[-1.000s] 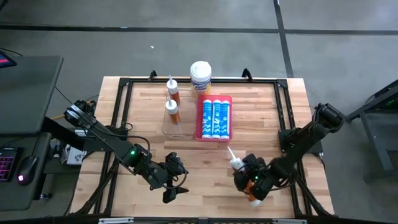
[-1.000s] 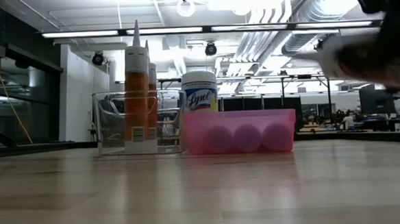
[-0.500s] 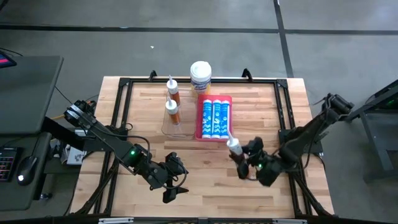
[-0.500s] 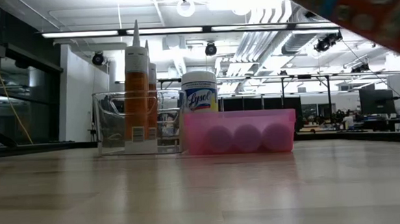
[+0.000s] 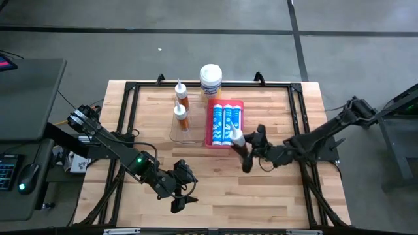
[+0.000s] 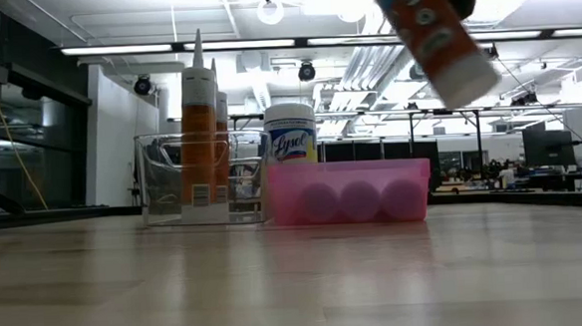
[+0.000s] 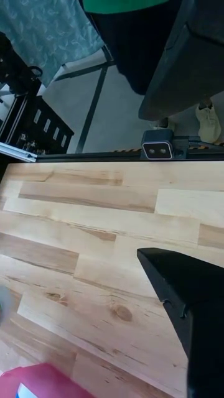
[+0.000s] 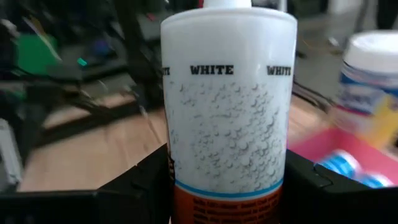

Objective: Pick & place silicon tubes, Sealant and Lysol wipes
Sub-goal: Put the orange sealant into the transparent container

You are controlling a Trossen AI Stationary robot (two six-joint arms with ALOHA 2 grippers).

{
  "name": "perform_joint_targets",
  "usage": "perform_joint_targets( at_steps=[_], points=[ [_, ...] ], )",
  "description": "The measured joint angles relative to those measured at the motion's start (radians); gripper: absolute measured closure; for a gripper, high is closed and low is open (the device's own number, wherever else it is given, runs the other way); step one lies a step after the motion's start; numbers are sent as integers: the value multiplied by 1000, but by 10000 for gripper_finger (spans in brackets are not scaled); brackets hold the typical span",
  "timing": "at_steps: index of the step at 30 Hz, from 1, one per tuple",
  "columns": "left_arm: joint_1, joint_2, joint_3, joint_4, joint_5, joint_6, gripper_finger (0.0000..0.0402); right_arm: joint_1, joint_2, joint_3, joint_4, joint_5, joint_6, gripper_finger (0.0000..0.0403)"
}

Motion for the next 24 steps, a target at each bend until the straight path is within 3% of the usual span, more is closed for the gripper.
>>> perform_joint_targets(
  at_steps=[6, 16, 20, 24],
  points=[
    [0, 0, 0, 0, 0, 0, 56, -73, -3, -117, 332, -133, -183, 204],
    [0, 0, 0, 0, 0, 0, 56, -249, -3, -148, 442, -468, -455, 204],
    [0, 0, 0, 0, 0, 0, 56, -304, -3, -148, 494, -549, -473, 204],
    [0, 0, 0, 0, 0, 0, 56, -344, 8, -148, 676, -606, -534, 204]
  ],
)
